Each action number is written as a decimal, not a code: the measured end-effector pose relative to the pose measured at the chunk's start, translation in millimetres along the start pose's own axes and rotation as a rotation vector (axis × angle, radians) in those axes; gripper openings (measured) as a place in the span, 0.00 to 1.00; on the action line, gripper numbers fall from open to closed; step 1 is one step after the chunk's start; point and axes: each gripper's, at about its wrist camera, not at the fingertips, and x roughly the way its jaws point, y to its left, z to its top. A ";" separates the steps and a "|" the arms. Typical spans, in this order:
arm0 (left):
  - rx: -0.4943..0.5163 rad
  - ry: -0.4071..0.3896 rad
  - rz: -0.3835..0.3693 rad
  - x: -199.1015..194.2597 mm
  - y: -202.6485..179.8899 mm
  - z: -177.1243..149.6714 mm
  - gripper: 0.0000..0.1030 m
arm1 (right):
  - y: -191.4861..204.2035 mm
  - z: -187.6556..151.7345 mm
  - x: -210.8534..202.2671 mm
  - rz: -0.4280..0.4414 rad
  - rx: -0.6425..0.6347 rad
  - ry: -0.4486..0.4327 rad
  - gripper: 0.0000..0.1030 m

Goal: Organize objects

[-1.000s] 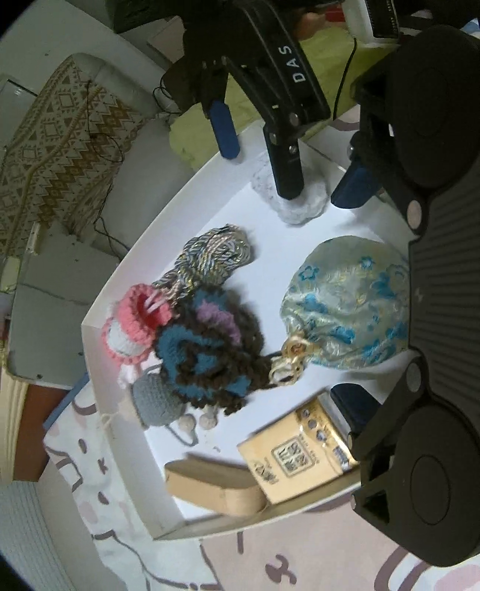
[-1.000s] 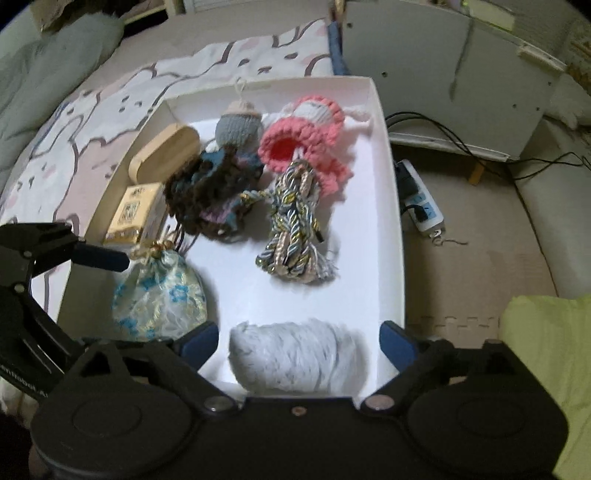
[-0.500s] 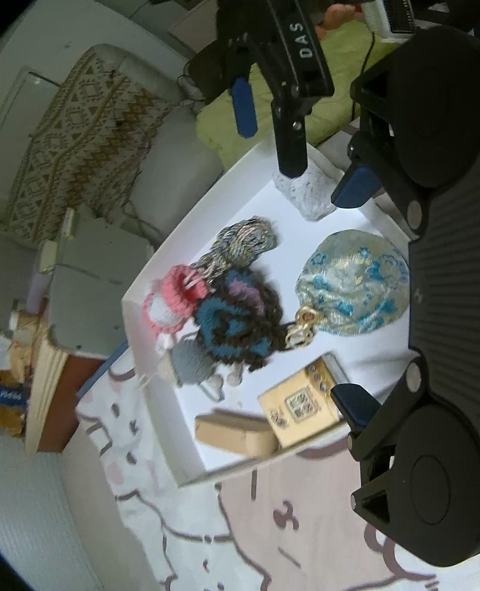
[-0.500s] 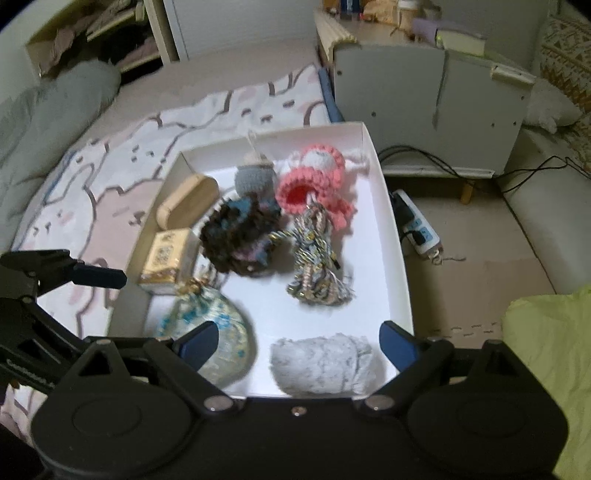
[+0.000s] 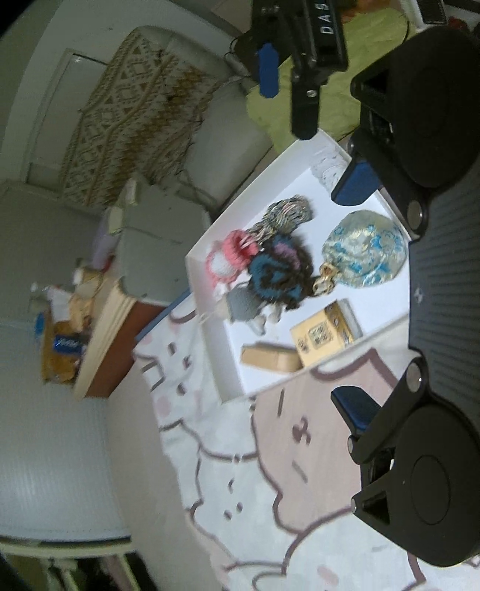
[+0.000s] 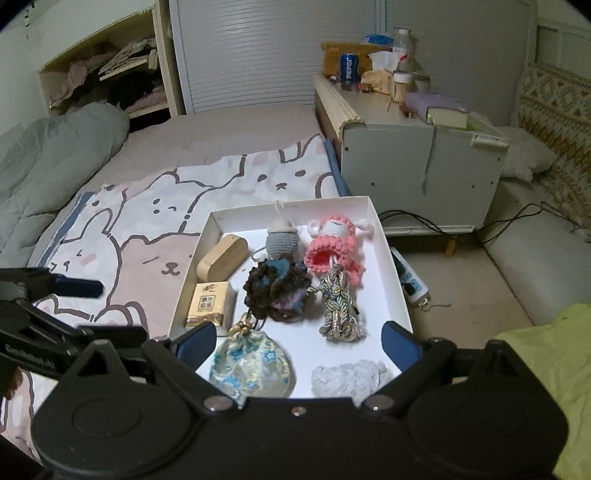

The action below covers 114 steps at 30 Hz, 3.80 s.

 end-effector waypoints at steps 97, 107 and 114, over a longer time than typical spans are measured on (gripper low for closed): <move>-0.033 -0.119 0.246 -91.0 53.2 -87.4 1.00 | 80.7 -76.5 -52.1 -0.197 0.011 -0.143 1.00; -0.034 -0.117 0.251 -90.7 52.3 -89.2 1.00 | 80.3 -76.0 -51.8 -0.195 0.011 -0.142 1.00; -0.035 -0.118 0.251 -90.9 52.4 -88.9 1.00 | 80.2 -76.6 -51.6 -0.195 0.013 -0.141 1.00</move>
